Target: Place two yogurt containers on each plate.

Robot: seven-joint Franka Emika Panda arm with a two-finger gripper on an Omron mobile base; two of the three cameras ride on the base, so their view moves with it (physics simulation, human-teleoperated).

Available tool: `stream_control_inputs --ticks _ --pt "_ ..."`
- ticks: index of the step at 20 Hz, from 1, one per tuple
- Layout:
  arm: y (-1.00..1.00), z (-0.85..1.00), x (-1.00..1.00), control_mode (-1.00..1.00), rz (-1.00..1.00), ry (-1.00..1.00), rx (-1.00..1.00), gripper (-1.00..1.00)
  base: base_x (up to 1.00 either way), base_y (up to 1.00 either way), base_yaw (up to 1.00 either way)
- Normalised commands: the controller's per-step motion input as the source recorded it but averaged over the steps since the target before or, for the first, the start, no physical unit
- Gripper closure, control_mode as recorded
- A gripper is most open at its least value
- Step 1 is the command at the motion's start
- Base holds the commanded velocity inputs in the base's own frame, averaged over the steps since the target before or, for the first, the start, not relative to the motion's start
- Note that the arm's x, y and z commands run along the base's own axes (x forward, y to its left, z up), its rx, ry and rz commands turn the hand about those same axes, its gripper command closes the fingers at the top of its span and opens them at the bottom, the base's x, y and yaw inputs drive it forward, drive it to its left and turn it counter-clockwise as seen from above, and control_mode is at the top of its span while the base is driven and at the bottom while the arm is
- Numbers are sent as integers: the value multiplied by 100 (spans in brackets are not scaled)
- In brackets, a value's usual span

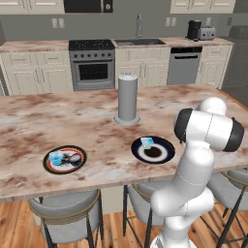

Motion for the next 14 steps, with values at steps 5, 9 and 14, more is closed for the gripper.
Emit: stream_control_inputs --ticks 5,9,14 --pt "0 -12 0 -100 0 0 0 -100 0 0 0" --pt "0 -1 0 -100 0 0 0 100 0 0 0" --pt "2 0 0 -100 0 0 0 100 0 0 0"
